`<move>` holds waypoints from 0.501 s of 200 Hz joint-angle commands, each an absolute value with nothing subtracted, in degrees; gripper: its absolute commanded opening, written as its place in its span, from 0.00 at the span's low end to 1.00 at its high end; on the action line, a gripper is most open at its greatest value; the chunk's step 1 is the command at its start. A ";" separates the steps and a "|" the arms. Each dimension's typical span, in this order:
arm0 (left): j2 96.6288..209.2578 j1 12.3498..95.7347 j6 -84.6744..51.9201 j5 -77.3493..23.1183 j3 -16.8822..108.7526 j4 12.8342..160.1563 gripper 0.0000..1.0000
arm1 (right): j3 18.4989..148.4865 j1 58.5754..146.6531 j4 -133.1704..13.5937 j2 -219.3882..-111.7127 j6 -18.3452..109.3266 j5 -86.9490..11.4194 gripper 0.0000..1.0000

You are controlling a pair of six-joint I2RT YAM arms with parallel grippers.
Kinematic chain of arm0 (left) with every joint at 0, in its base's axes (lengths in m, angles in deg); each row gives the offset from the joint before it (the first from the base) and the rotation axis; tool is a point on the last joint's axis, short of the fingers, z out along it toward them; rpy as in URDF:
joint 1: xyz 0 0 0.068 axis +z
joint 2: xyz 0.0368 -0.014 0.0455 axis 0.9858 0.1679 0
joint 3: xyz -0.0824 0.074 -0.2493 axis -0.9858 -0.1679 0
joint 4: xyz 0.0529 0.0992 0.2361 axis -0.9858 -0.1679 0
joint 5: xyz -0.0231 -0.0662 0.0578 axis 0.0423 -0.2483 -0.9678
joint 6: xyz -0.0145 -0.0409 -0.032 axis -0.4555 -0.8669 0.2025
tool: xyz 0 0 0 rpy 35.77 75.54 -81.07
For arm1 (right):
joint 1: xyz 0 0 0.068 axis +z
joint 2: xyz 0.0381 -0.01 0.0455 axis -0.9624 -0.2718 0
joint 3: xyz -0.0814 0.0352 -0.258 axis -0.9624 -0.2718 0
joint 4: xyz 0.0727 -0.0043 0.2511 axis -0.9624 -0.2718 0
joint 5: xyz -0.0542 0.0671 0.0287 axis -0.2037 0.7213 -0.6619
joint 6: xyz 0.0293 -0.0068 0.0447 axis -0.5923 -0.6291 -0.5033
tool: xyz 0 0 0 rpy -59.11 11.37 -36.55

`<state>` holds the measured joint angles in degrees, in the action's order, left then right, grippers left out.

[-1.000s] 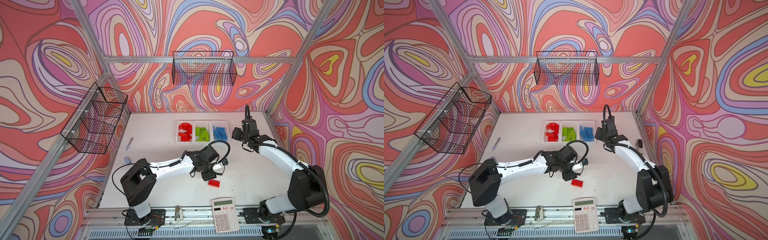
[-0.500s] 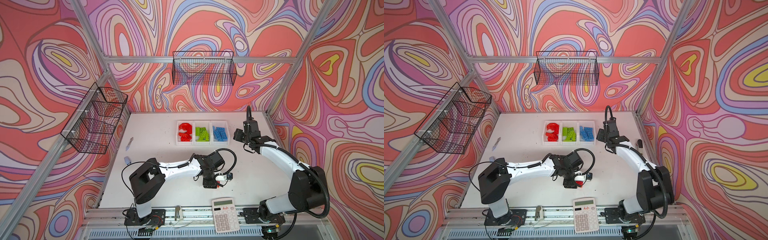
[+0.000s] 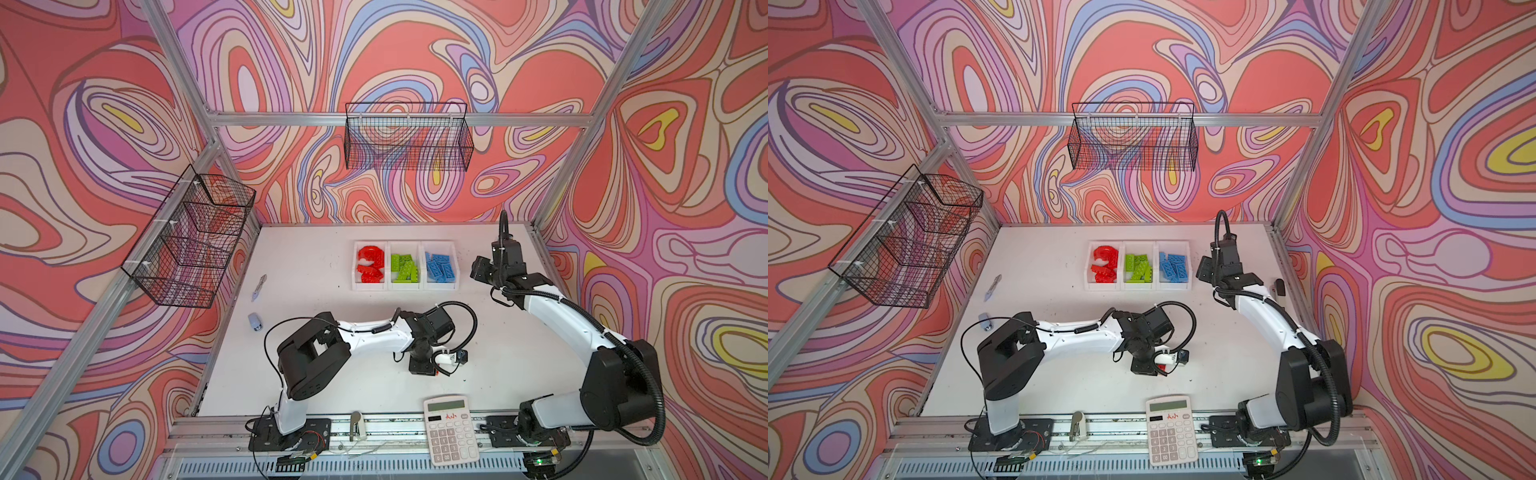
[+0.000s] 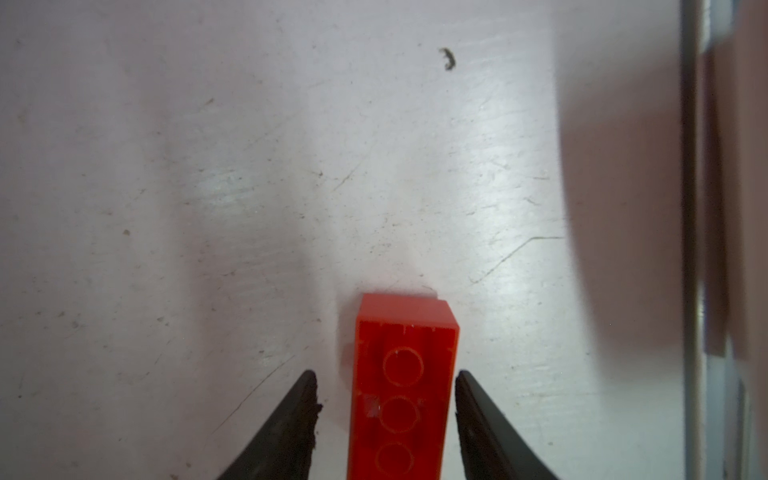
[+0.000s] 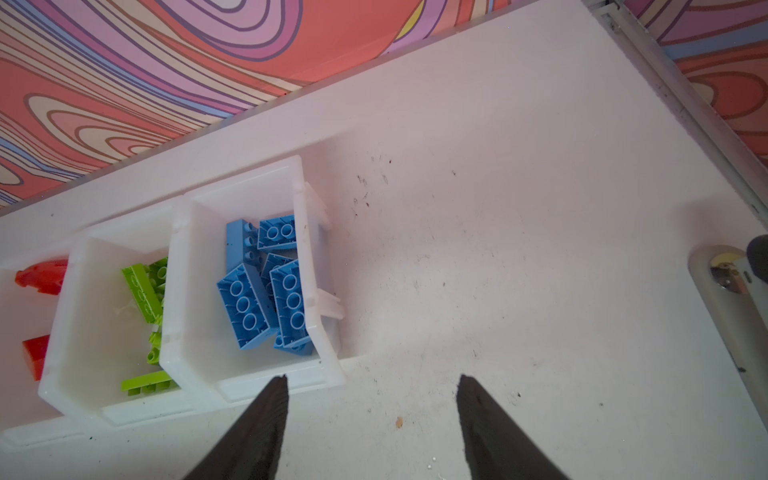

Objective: Sort the legos into containers by color
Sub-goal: 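Close the left gripper on the red brick near the calculator, then carry the red brick into the red compartment with the left gripper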

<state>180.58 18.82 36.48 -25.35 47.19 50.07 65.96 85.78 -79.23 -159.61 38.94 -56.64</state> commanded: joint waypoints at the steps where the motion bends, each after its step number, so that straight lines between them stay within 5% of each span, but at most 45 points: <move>1: 181.63 18.52 37.50 -27.10 47.68 48.00 0.46 | 65.13 85.39 -79.00 -158.74 39.16 -56.88 0.68; 61: 180.36 18.63 35.54 -28.46 47.05 48.85 0.21 | 65.91 85.11 -79.19 -159.04 39.53 -57.12 0.67; 100: 174.19 22.45 28.66 -28.72 43.80 55.80 0.17 | 65.27 84.96 -79.67 -159.08 39.71 -57.14 0.67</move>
